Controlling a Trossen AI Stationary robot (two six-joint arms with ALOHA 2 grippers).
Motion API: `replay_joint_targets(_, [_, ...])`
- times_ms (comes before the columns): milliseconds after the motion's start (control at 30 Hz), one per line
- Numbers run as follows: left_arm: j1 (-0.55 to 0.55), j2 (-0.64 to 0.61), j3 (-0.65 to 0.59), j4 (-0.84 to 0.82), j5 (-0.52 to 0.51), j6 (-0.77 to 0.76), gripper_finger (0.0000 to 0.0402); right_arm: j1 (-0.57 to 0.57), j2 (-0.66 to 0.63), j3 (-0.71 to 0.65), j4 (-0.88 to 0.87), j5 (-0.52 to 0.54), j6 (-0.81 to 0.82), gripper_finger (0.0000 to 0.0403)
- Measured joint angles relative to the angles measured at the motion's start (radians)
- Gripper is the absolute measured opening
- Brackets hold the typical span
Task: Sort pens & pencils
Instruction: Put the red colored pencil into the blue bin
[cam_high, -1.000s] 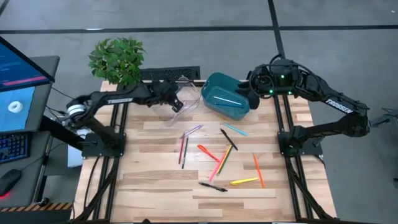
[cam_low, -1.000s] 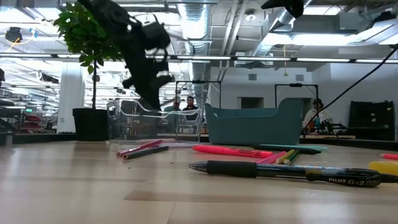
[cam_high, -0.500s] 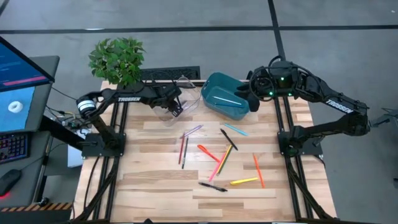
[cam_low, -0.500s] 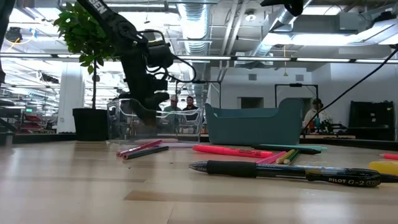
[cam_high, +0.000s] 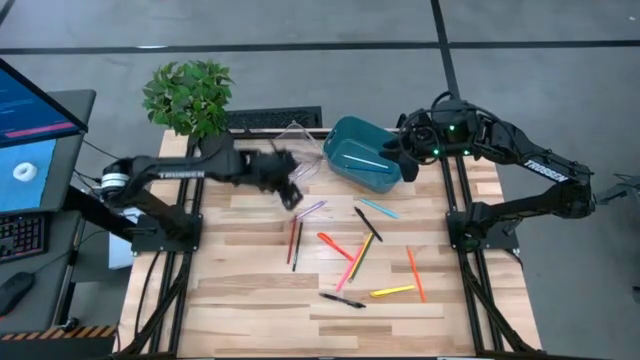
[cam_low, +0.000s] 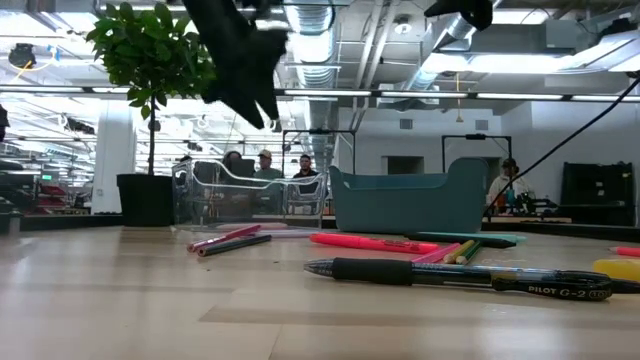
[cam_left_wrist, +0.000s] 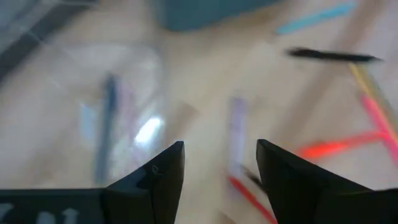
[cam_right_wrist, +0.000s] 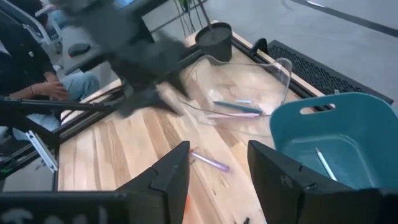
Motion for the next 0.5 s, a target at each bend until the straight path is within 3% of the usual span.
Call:
replay_joint_targets(167, [-0.227, 0.031, -0.012, -0.051, -0.162, -0.283, 0.0187, 0.0, 0.0, 0.0, -0.017, 0.0, 0.0, 0.0182])
replay_joint_targets(267, [-0.305, 0.092, -0.024, -0.077, -0.246, -0.453, 0.0186, 0.0, 0.0, 0.0, -0.016, 0.0, 0.0, 0.0182])
replay_joint_targets(500, [-0.34, 0.272, -0.024, -0.071, -0.223, -0.623, 0.0187, 0.0, 0.0, 0.0, -0.015, -0.004, 0.0, 0.0182])
